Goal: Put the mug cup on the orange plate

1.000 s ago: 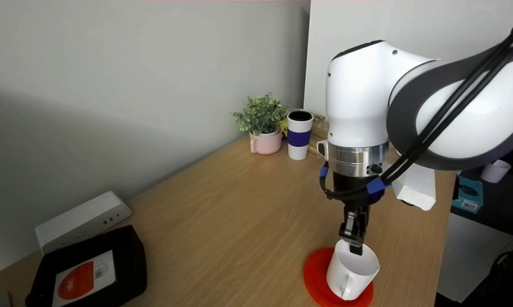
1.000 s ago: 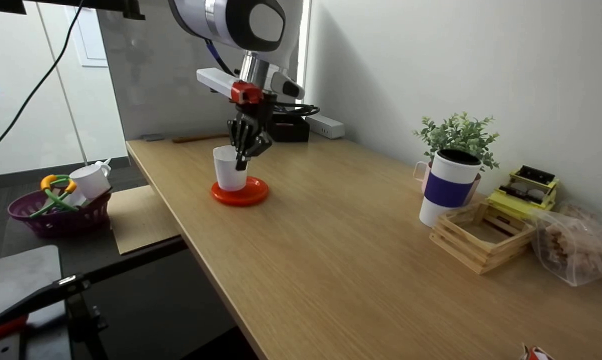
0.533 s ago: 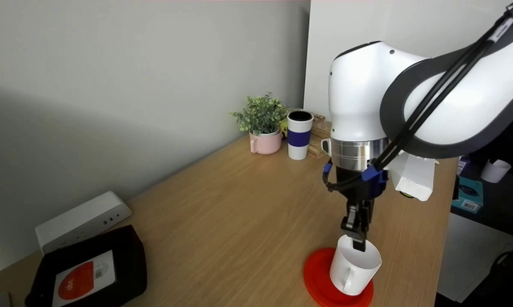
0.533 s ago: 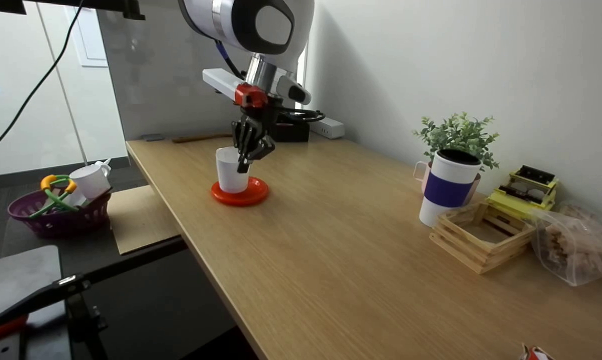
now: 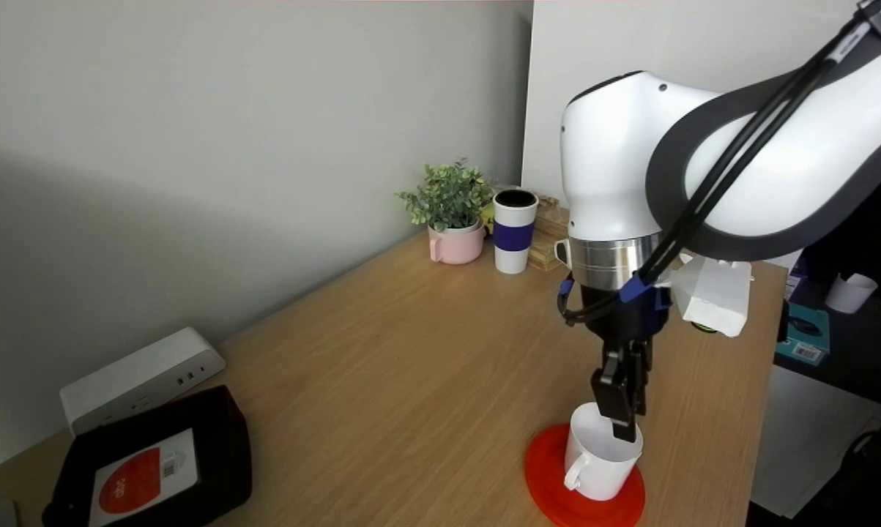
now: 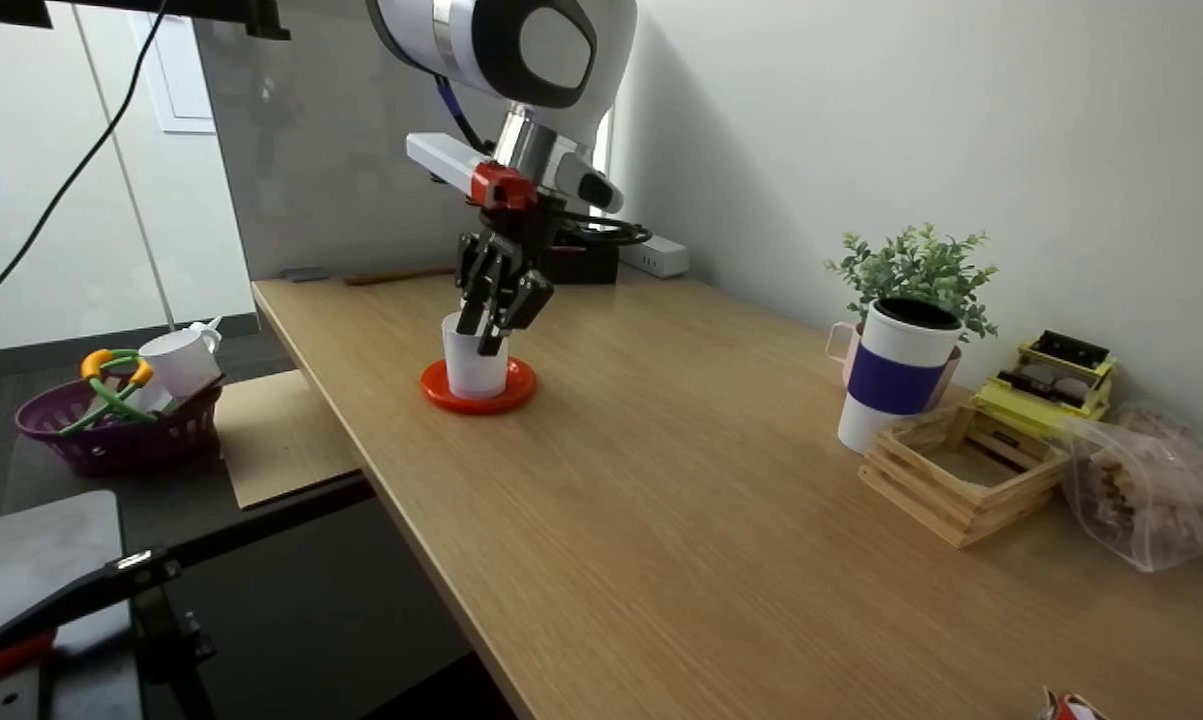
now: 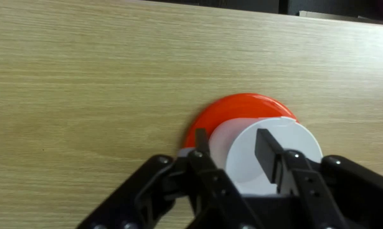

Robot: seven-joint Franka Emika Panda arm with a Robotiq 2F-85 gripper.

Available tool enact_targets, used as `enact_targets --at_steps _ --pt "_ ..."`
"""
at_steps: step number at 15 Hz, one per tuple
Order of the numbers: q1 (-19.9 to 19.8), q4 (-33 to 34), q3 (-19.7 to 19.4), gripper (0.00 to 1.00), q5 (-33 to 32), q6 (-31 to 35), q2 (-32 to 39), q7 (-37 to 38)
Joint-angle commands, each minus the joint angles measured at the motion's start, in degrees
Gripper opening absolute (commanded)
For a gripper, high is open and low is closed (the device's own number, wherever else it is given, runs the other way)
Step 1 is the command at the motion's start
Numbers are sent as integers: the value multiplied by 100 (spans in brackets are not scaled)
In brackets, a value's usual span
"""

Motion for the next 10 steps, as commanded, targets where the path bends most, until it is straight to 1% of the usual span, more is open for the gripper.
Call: enact_targets --at_steps 1,3,4,5,10 --pt "5 61 44 76 -36 -201 -67 -46" --pt "71 -58 40 91 -95 -100 -189 31" --pt "98 -108 42 97 -120 -72 -242 48" --pt "136 -169 41 100 -155 -32 -310 82" --pt "284 -506 61 100 -319 90 -756 146"
